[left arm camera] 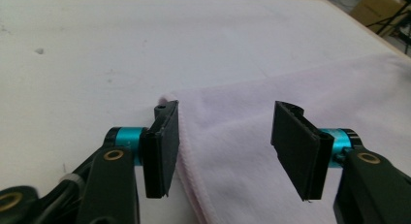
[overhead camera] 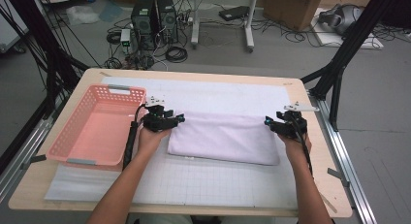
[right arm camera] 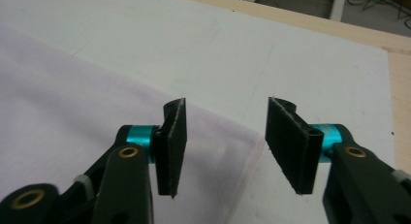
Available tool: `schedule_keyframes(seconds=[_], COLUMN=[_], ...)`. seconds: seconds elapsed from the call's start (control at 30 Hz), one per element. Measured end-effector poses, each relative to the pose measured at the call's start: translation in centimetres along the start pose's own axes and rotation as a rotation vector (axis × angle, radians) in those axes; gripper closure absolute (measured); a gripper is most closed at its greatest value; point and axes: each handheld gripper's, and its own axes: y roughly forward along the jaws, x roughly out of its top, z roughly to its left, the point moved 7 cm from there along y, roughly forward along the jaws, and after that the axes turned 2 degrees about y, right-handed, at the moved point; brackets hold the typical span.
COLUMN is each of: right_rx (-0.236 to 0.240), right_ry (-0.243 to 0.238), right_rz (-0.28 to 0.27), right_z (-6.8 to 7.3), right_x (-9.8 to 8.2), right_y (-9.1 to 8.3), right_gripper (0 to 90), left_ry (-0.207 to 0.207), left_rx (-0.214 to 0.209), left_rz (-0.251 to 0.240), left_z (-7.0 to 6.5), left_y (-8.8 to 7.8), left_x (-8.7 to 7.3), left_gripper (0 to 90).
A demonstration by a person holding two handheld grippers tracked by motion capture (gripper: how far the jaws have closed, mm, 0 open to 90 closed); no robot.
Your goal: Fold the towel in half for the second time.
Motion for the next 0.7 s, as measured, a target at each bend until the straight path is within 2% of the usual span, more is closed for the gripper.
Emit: schedule_keyframes(seconds=[0.13, 0.2, 0.23, 0.27, 0.3, 0.37, 0.4, 0.57, 0.7], right_rx=[0.035, 0.058, 0.058, 0.076, 0.076, 0.101, 0.107, 0.122, 0.124], right_ry=[-0.002, 0.011, 0.011, 0.011, 0.011, 0.01, 0.005, -0.014, -0.003], right_rz=[-0.031, -0.04, -0.04, -0.049, -0.049, -0.07, -0.072, -0.094, -0.106], right_z=[0.2, 0.3, 0.3, 0.6, 0.6, 1.1, 1.3, 1.9, 2.2], right_x=[-1.3, -2.8, -2.8, -3.6, -3.6, -4.5, -4.6, -4.8, -5.3], right_y=[-1.8, -3.4, -3.4, -4.4, -4.4, -5.5, -5.8, -6.6, -6.8], right_gripper=[36.1, 29.6, 29.6, 27.2, 27.2, 25.6, 25.4, 23.5, 22.1], left_ry=[0.02, 0.038, 0.038, 0.053, 0.064, 0.092, 0.092, 0.114, 0.128], left_rx=[-0.064, -0.08, -0.08, -0.084, -0.084, -0.1, -0.1, -0.112, -0.136], left_rz=[-0.018, -0.033, -0.033, -0.033, -0.038, -0.056, -0.056, -0.09, -0.1], left_z=[-1.1, -2.0, -2.0, -2.3, -2.6, -3.4, -3.4, -4.1, -4.5], left_y=[-1.4, -2.1, -2.1, -2.3, -2.6, -3.2, -3.2, -4.1, -4.8], left_x=[-0.1, -0.3, -0.3, -0.4, -0.5, -0.8, -0.8, -1.1, -1.3], left_gripper=[32.7, 27.0, 26.0, 25.4, 25.4, 22.2, 19.7, 19.5, 20.1])
